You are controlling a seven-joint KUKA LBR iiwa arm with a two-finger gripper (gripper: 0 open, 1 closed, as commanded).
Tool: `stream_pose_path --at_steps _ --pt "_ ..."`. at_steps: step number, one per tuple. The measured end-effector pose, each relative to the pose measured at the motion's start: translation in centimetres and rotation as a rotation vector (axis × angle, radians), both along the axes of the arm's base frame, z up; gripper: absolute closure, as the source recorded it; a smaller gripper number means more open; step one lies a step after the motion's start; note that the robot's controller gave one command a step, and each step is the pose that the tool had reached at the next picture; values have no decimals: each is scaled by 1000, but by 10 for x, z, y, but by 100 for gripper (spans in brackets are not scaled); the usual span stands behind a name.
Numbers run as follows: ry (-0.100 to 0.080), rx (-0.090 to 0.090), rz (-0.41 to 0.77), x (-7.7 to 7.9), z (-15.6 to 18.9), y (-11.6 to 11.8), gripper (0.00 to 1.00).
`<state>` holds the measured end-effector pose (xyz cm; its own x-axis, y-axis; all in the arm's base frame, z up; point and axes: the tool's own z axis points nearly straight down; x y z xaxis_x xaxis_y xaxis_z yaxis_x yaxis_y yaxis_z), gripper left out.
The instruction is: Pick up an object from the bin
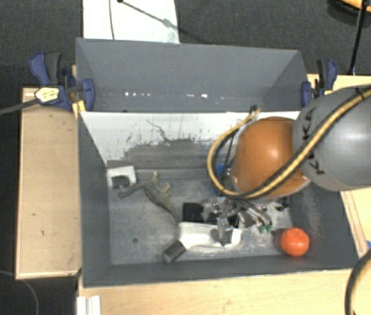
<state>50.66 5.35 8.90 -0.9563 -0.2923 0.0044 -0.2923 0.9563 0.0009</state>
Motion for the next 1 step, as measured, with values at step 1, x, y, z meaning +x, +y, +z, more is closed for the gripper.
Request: stream_pose_path --at_steps 1 --pt "-2 1 15 -6 27 2 100"
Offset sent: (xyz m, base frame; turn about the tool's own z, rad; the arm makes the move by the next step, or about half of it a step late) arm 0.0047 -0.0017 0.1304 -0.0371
